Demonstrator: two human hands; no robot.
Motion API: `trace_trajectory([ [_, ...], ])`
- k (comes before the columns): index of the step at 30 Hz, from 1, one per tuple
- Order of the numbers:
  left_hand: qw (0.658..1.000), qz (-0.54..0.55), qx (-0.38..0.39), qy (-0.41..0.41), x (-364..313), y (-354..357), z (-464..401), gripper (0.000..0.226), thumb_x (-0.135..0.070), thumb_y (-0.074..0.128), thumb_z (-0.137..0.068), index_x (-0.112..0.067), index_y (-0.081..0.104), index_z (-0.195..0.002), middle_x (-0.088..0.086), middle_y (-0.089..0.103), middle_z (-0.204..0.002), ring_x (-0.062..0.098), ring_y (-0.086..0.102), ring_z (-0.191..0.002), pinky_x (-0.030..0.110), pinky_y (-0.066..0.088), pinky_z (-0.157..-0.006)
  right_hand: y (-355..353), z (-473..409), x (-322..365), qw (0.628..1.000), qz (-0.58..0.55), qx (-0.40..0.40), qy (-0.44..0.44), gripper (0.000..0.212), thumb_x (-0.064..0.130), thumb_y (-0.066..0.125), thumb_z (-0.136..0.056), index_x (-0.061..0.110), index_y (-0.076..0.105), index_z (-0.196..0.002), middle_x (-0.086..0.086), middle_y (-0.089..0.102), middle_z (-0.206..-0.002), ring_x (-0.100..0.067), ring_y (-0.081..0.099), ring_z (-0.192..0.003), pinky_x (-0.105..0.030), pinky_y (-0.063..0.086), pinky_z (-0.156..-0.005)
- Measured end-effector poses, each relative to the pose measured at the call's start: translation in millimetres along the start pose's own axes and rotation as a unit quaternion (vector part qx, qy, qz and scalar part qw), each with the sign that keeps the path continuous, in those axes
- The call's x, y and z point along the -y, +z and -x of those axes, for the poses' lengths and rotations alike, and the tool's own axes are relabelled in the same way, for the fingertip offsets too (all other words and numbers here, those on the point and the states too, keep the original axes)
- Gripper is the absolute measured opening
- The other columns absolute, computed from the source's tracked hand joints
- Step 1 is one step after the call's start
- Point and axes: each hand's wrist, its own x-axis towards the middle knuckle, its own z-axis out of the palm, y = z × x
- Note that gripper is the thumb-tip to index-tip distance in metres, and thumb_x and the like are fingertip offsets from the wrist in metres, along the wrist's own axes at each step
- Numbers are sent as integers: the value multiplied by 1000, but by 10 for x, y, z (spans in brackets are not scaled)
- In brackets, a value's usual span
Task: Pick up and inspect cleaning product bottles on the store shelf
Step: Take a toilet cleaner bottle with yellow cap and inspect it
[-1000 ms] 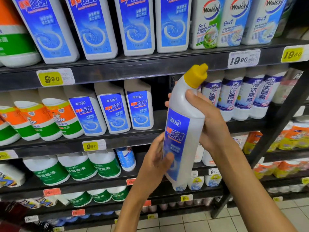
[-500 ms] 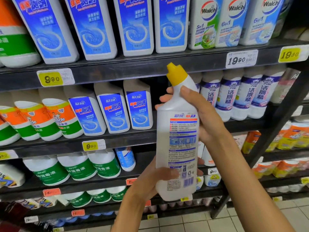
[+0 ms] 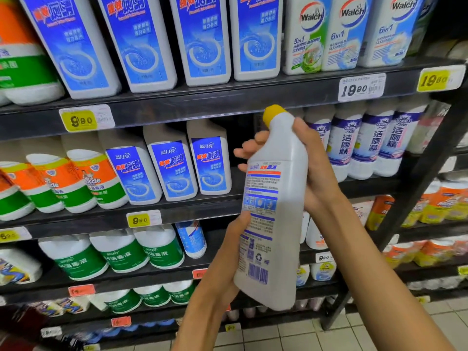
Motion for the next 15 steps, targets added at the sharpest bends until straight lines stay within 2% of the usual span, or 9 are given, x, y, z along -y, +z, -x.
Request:
trace_trajectory([
  [3, 996, -82, -47, 1, -68, 77, -68, 44, -63, 49, -82, -31, 69, -106, 3, 72, -106, 18, 69, -97, 36, 52, -90, 8, 3, -37, 999, -14, -9, -31, 26, 40, 65, -78, 14, 68, -74, -4, 65, -72, -19, 62, -75, -39, 45, -87],
  [5, 991, -124, -44, 9, -102, 90, -101, 39, -40, 46, -96, -14, 59, -122, 8, 67, -117, 13, 65, -94, 16, 53, -74, 48, 13, -9, 992, 78, -58, -74, 24, 40, 63, -78, 17, 67, -73, -1, 66, -73, -16, 62, -73, -33, 47, -78],
  [6, 989, -142, -36, 30, -102, 96, -106, 44, -36, 52, -94, -11, 52, -129, 4, 65, -122, 9, 62, -93, 10, 50, -65, 65, 16, 6, 982, 140, -95, -88, 26, 44, 63, -78, 18, 66, -75, -1, 68, -75, -16, 63, -74, -31, 49, -74],
  [8, 977, -193, -50, 74, -95, 188, -133, 69, -51, 64, -71, -25, 44, -132, -16, 64, -111, -5, 61, -90, 8, 48, -64, 86, 0, 26, 958, 225, -158, -83, 34, 51, 60, -80, 18, 65, -81, 0, 73, -79, -12, 66, -72, -25, 52, -62],
  [9, 972, -206, -62, 91, -70, 202, -109, 75, -57, 66, -61, -33, 45, -129, -16, 64, -106, -6, 62, -90, 8, 48, -64, 93, -4, 29, 949, 251, -173, -76, 41, 55, 57, -81, 16, 65, -85, 0, 74, -80, -9, 67, -70, -22, 52, -58],
  [10, 975, -189, -72, 89, -47, 186, -94, 73, -61, 68, -57, -38, 49, -124, -13, 65, -104, -3, 63, -91, 10, 49, -66, 105, -7, 29, 944, 270, -178, -66, 49, 58, 54, -83, 12, 66, -89, -2, 74, -81, -8, 68, -69, -22, 53, -56],
  [12, 994, -91, -42, 48, -10, 161, -41, 62, -67, 73, -54, -44, 62, -111, -7, 70, -106, 8, 67, -97, 18, 53, -73, 83, -4, 29, 945, 281, -165, -44, 58, 60, 51, -84, 5, 64, -96, -5, 74, -88, -9, 70, -74, -24, 56, -64],
  [15, 996, 71, 42, -26, 3, 91, 28, 56, -64, 78, -58, -35, 72, -105, -1, 72, -109, 16, 69, -101, 26, 55, -79, 1, 14, 49, 956, 270, -114, -8, 53, 51, 57, -86, 2, 61, -106, -4, 75, -89, -14, 72, -80, -24, 57, -67],
])
